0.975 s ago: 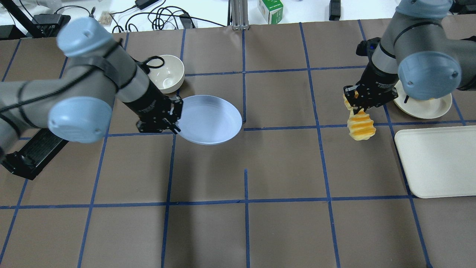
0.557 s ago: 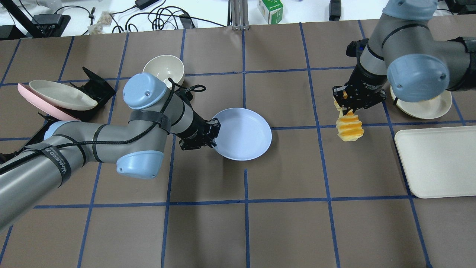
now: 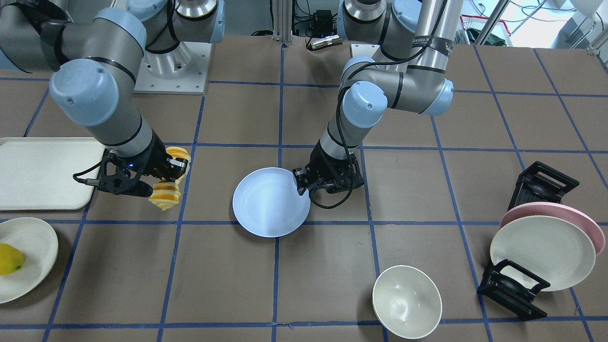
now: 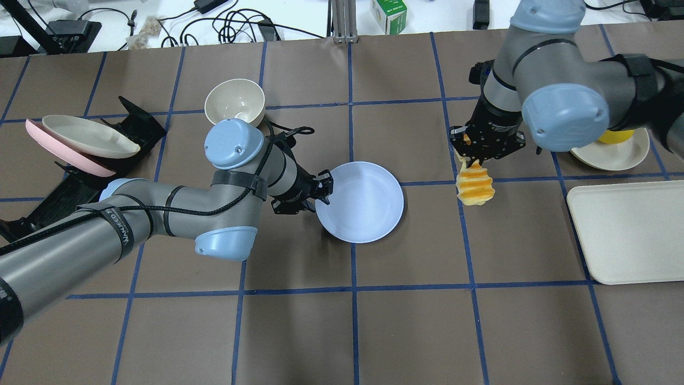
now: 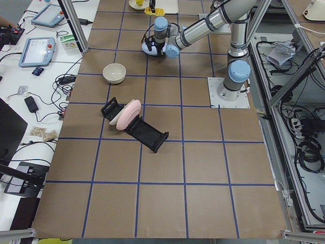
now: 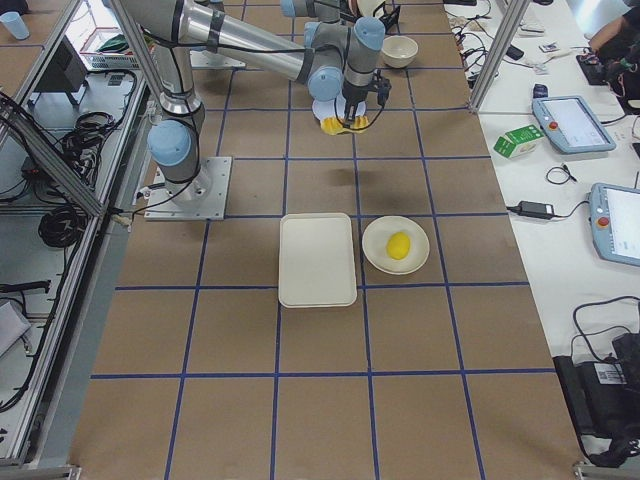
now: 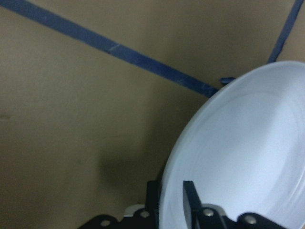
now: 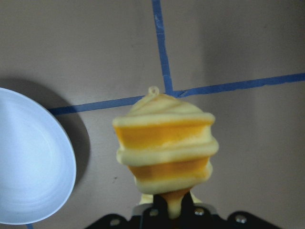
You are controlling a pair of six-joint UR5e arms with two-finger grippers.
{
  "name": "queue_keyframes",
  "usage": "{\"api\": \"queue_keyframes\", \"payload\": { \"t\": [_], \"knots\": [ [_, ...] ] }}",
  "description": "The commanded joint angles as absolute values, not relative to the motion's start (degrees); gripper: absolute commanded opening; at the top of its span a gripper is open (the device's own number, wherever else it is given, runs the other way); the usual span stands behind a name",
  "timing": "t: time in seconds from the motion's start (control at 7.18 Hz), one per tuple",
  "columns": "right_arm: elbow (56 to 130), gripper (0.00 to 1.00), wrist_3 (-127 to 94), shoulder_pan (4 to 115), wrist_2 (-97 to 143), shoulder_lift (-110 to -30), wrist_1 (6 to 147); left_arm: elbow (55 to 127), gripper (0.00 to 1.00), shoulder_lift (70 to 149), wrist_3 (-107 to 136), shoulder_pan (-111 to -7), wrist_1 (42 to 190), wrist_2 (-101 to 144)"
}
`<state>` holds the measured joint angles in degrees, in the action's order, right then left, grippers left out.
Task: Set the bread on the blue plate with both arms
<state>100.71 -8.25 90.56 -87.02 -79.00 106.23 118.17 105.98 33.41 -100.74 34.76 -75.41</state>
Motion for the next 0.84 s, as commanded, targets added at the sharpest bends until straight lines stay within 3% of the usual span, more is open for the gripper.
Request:
{"api": "queue_keyframes", "payload": {
  "t": [0.0,0.42,0.7],
  "knots": [
    [96.5,0.00,-13.3,96.7,-85.9,-75.5,106.4,116.3,1.00,102.7,25.1,-96.9,36.6,-78.1],
    [89.8,0.00,-25.4,106.0,-85.5,-68.2,108.3,110.2,1.00,94.6,11.3,-94.4,56.3,-83.4],
    [90.2,0.00,-32.4,110.9,-84.8,-62.9,113.5,102.3,1.00,90.5,0.2,-92.5,72.9,-88.8]
  ]
}}
